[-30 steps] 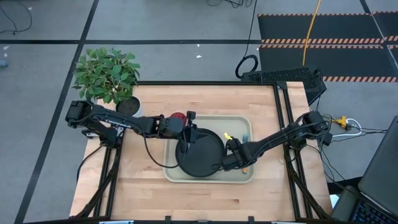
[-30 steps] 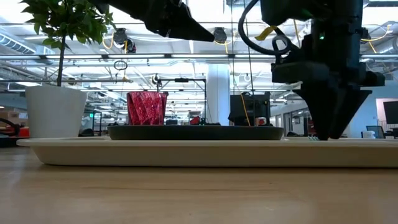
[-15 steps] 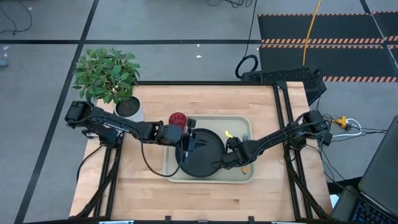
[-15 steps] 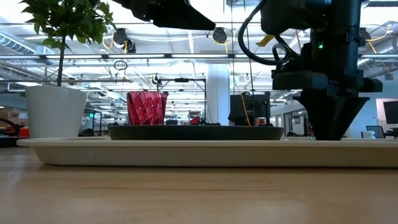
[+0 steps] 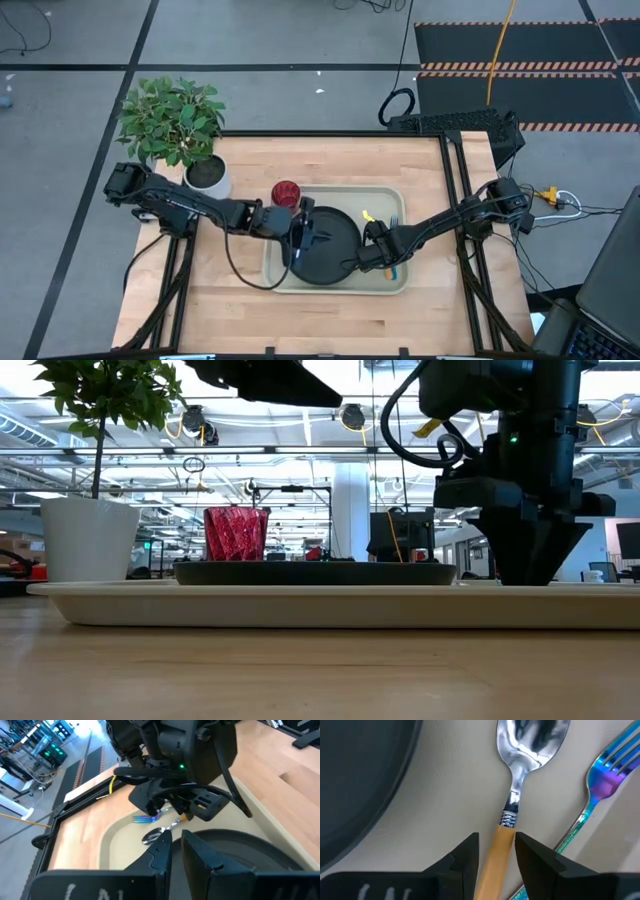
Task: Pick and place plate/cup/fork/spoon on tray
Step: Adjust the spoon position
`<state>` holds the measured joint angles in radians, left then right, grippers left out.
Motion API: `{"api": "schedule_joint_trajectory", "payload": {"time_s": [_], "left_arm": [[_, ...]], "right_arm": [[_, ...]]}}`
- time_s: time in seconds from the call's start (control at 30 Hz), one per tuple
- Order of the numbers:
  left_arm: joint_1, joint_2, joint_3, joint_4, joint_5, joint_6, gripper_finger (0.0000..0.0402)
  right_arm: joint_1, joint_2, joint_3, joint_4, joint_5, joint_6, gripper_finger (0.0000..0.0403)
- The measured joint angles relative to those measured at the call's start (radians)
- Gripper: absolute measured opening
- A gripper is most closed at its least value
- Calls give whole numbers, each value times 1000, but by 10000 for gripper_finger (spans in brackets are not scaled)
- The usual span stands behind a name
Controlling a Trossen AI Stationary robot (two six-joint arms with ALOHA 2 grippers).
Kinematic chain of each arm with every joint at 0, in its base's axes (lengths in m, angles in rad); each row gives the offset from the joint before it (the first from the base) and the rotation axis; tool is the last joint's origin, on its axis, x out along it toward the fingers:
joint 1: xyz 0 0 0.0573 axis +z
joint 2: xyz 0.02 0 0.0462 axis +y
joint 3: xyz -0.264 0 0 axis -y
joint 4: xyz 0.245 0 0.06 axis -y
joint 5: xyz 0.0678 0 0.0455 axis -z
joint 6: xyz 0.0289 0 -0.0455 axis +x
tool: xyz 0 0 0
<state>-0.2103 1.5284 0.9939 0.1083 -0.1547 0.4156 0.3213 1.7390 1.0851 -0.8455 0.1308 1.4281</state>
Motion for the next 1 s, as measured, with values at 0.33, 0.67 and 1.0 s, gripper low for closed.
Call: {"api": "schedule_joint_trajectory", "payload": {"time_s": [0.33, 0.67, 1.0], "left_arm": [[-23, 0, 0, -34, 0, -19, 47], [-29, 0, -3, -78, 24, -47, 47], [-47, 0, -5, -116, 27, -71, 47]], "right_arm": [[0, 0, 0, 4, 3, 78, 42], [1, -1, 0, 26, 3, 155, 2], [1, -1, 0, 110, 2, 197, 2]]}}
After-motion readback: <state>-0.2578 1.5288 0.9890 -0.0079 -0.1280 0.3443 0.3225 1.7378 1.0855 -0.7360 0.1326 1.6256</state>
